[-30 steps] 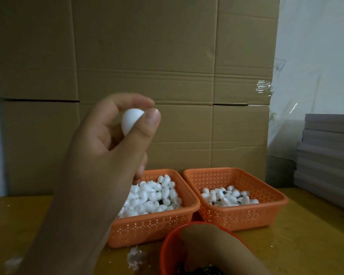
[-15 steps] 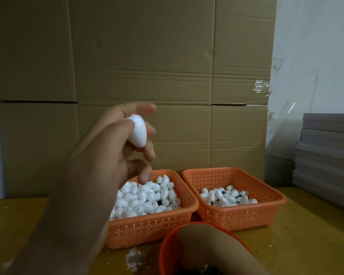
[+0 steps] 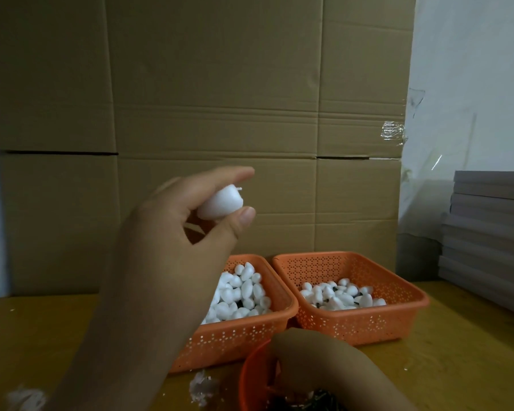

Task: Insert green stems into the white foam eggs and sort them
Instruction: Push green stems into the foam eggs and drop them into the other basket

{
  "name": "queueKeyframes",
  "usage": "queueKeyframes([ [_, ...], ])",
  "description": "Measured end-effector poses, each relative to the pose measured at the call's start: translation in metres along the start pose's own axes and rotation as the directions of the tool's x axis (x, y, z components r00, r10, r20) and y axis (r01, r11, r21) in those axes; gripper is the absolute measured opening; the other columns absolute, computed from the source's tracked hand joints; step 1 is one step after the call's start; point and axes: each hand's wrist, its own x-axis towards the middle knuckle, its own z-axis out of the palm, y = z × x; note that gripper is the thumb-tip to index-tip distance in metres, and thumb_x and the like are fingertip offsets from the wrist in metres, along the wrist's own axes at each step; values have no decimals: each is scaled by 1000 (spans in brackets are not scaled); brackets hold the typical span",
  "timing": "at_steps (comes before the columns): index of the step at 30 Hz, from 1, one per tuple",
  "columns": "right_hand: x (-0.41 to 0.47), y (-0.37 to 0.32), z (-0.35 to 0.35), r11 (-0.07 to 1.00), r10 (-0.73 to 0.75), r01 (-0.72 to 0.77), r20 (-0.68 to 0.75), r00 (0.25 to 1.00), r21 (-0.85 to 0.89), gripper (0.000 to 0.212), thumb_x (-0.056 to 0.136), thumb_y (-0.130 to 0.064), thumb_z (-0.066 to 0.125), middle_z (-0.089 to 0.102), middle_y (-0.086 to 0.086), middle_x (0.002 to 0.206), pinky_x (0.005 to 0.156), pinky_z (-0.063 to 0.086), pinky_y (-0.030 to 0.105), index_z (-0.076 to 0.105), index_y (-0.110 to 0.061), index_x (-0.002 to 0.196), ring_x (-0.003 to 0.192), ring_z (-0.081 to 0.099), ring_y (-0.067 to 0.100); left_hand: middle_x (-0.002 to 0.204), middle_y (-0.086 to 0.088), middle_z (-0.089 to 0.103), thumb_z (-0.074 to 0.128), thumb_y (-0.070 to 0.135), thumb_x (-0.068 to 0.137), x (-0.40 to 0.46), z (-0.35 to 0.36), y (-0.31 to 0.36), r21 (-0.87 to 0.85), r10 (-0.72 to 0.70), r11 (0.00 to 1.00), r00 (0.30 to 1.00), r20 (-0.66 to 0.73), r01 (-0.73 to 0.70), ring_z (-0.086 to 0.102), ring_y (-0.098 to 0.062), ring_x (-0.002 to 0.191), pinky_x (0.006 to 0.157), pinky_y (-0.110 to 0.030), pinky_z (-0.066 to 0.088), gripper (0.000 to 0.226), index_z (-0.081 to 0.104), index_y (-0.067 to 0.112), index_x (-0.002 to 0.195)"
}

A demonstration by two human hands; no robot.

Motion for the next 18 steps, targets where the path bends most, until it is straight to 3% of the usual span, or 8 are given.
queueKeyframes([
  [2, -8, -1, -5, 999, -26, 28, -36, 999, 38, 25, 92, -16, 58, 68, 9, 115, 91, 53, 34, 64, -8, 115, 104, 65, 23, 95, 20, 62, 72, 16, 81, 0, 2, 0, 108, 30, 994, 999, 38, -34, 58, 3, 89, 74, -1, 41, 48, 62, 55, 108],
  [4, -15, -1, -12, 998, -51, 55, -103, 993, 36, 23, 93, -18, 56, 68, 7, 112, 84, 52, 30, 65, -11, 113, 100, 65, 20, 99, 20, 61, 67, 8, 85, 0, 2, -1, 118, 7, 993, 998, 70, -16, 58, 2, 91, 77, -4, 43, 55, 60, 55, 112],
  [8, -38, 5, -28, 991, -87, 112, -277, 957, 78, 20, 95, -22, 54, 69, -3, 91, 65, 52, 17, 69, -13, 105, 65, 61, 0, 97, 17, 68, 62, 41, 79, 1, 3, -4, -31, -82, 996, 992, 98, 86, 67, -5, 82, 76, -29, 54, 37, 53, 58, 111],
  [10, -52, 5, -37, 971, -141, 199, -358, 923, 129, 15, 94, -23, 57, 64, -14, 78, 62, 51, 12, 70, -20, 101, 62, 60, -7, 92, 13, 71, 60, 53, 73, 1, 4, -4, -108, -124, 985, 988, 88, 134, 70, -6, 75, 73, -37, 54, 30, 51, 50, 101],
  [13, -73, 3, -50, 915, -229, 371, -553, 801, 159, 11, 89, -25, 62, 66, -18, 81, 74, 50, 12, 71, -32, 91, 80, 62, -7, 87, 13, 73, 67, 58, 78, 2, 4, -1, -165, -135, 974, 984, 120, 154, 70, -6, 72, 67, -30, 52, 24, 55, 44, 92],
  [15, -86, 2, -56, 863, -236, 469, -671, 703, 187, 8, 84, -32, 64, 65, -15, 83, 72, 51, 19, 71, -36, 87, 77, 61, 0, 87, 13, 74, 63, 55, 73, 2, 3, 1, -197, -123, 969, 981, 151, 151, 69, -5, 70, 62, -21, 52, 23, 61, 42, 92],
  [18, -104, -6, -60, 710, -234, 636, -750, 618, 303, 11, 81, -39, 70, 68, 2, 77, 68, 56, 34, 73, -30, 86, 71, 65, 19, 85, 10, 73, 63, 55, 74, 2, 2, 2, -254, -115, 954, 977, 179, 158, 67, -3, 63, 60, -14, 50, 25, 67, 41, 94],
])
